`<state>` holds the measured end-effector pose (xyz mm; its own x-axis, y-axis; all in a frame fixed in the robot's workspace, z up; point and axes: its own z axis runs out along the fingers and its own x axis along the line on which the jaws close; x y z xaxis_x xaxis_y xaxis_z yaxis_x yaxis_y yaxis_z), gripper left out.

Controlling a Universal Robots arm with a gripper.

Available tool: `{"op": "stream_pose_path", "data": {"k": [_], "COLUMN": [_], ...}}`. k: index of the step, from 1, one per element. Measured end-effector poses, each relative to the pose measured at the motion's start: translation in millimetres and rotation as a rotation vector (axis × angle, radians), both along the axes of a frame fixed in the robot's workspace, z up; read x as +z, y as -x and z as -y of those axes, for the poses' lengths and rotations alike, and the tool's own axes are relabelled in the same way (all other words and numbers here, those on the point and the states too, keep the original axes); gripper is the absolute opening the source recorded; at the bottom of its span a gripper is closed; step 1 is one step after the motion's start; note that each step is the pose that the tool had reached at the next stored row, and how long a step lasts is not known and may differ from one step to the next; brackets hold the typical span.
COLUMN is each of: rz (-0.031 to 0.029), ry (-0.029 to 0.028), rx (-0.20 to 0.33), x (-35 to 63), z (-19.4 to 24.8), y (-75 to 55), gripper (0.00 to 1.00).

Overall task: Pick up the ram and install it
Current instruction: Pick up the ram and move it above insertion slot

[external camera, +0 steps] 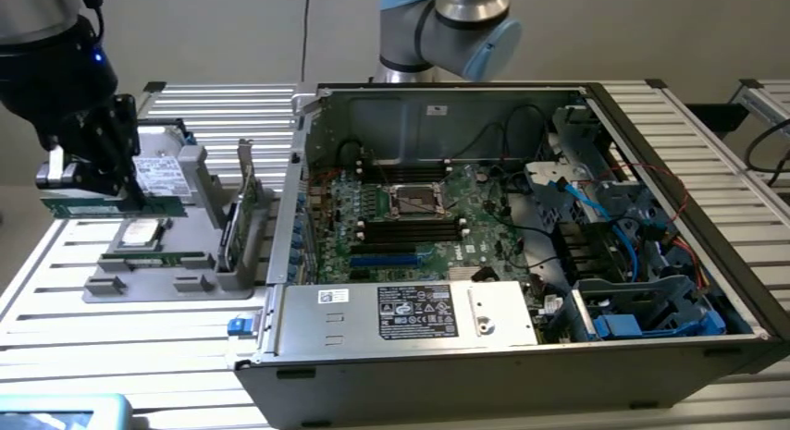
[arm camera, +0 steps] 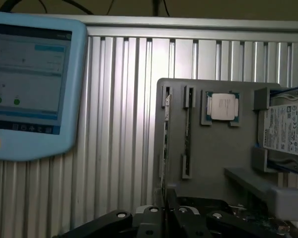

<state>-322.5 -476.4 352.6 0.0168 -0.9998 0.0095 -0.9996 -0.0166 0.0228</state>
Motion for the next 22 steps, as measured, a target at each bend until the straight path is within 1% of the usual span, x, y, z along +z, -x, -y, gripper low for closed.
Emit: {"op": "stream_pose_path", "data": {"k": [7,9,11,13,15,22], "rz": [-0.0012,-0.0018,-0.0022,-0.0028,-0.0030,-0.0032], "ry": [-0.0014,-0.0018,-0.0021,-0.0020,-0.0020,-0.0020], "rx": [0.000,0.000,0.000,0.000,0.000,0.000], "x": [31.8,40.2,46.3,50.7,52.8,53.1], "z": [3.9,4.5,4.7,4.8,4.8,4.8], "y": [-29.2,-37.9,-47.0,-56.1,-65.0,-96.9], "gripper": [0.14,0.14,0.14,0.14,0.14,0.14]}}
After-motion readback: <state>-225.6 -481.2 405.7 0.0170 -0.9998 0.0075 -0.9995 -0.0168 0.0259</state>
